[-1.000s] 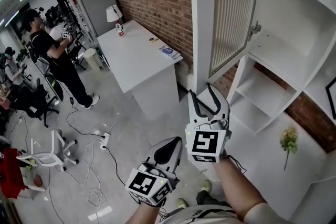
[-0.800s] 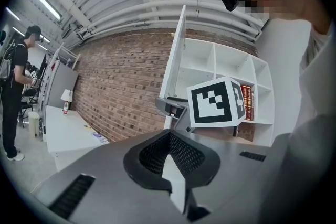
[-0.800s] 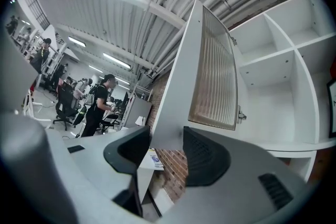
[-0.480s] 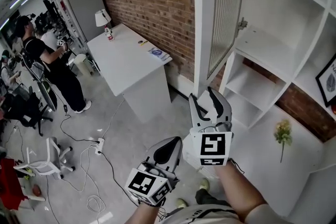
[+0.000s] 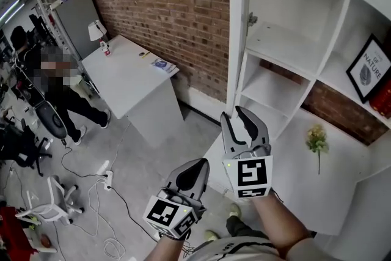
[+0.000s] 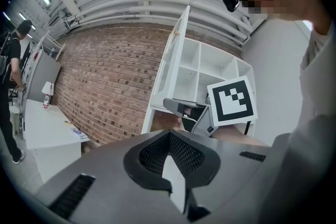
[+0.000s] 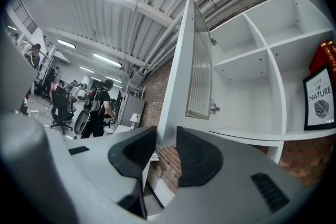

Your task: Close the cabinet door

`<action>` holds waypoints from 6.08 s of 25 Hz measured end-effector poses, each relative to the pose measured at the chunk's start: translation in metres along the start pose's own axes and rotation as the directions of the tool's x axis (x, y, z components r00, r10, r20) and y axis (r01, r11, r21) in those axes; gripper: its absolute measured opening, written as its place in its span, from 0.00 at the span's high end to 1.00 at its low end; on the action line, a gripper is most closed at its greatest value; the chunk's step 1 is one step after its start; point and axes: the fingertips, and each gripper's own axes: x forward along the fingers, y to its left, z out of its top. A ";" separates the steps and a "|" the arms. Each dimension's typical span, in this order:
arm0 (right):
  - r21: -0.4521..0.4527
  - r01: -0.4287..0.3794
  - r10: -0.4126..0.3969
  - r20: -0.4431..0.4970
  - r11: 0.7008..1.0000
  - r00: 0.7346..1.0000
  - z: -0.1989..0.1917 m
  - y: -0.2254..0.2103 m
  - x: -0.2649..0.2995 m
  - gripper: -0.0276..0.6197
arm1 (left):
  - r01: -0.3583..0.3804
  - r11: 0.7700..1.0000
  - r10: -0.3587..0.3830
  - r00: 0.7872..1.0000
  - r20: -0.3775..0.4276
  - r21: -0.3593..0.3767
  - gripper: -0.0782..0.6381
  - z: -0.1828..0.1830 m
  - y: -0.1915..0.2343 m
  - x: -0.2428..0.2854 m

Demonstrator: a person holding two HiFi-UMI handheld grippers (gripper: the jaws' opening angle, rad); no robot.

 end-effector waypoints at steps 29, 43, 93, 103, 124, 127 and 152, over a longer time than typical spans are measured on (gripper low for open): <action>0.058 0.154 -0.150 -0.070 0.986 0.986 -0.044 -0.193 -0.056 0.83 | 0.232 0.972 -0.231 0.971 -0.058 0.021 0.88 -0.021 -0.093 0.097; -0.052 0.218 -0.222 -0.095 0.975 0.970 -0.048 -0.237 -0.046 0.81 | 0.279 0.959 -0.276 0.959 -0.057 0.046 0.88 -0.017 -0.116 0.160; -0.250 0.306 -0.341 -0.111 0.919 0.933 -0.061 -0.318 -0.008 0.72 | 0.306 0.951 -0.301 0.949 -0.088 0.046 0.88 -0.023 -0.126 0.244; -0.142 0.327 -0.340 -0.074 0.934 0.938 -0.057 -0.298 -0.025 0.72 | 0.270 0.962 -0.265 0.959 -0.097 0.046 0.88 -0.025 -0.109 0.209; 0.137 0.137 -0.122 -0.114 0.981 0.986 -0.072 -0.148 -0.100 0.87 | 0.285 0.958 -0.283 0.957 -0.057 0.024 0.88 -0.016 -0.106 0.109; 0.146 0.118 -0.103 -0.102 0.982 0.989 -0.067 -0.128 -0.112 0.88 | 0.287 0.958 -0.286 0.957 -0.050 0.024 0.88 -0.014 -0.106 0.096; 0.167 0.005 0.004 -0.055 0.986 0.998 -0.040 -0.018 -0.167 0.93 | 0.255 0.967 -0.255 0.967 -0.006 0.023 0.88 0.000 -0.108 0.010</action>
